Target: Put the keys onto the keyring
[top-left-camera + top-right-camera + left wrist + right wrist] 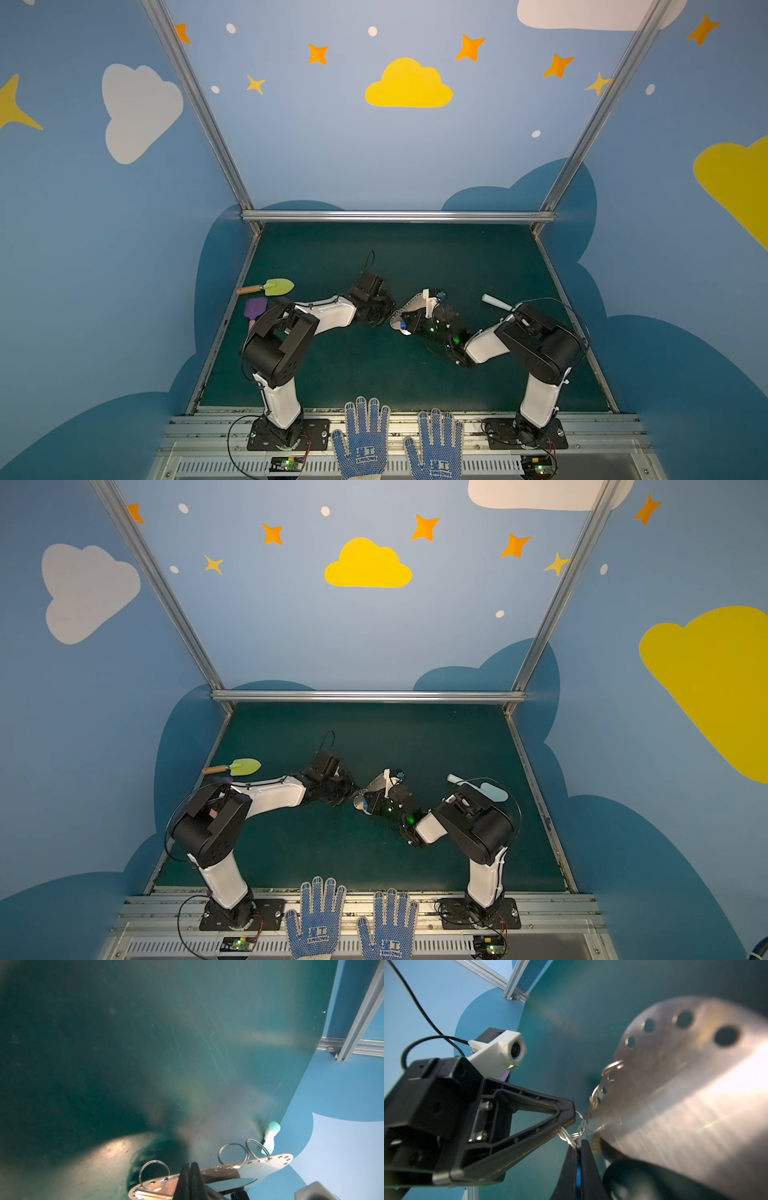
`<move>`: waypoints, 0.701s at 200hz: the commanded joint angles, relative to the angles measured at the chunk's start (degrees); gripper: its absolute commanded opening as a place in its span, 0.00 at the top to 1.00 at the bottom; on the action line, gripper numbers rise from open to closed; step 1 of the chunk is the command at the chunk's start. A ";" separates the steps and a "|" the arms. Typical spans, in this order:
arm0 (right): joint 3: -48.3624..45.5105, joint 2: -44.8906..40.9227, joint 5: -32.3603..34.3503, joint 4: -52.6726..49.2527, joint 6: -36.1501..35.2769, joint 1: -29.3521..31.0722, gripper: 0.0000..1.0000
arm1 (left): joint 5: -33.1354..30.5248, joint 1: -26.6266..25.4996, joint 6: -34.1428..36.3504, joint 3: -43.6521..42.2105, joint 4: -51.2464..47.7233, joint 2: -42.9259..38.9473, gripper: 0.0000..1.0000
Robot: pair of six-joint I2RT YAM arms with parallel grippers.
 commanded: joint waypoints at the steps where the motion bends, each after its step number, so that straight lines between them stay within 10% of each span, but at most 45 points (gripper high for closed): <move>1: 0.78 1.65 0.80 -1.79 0.28 0.13 1.00 | 1.85 -0.36 -0.72 -0.63 0.50 -1.37 0.96; 140: 1.95 0.99 2.05 -10.32 -1.84 1.68 1.00 | 2.03 0.74 -4.35 -2.73 4.34 -3.32 0.96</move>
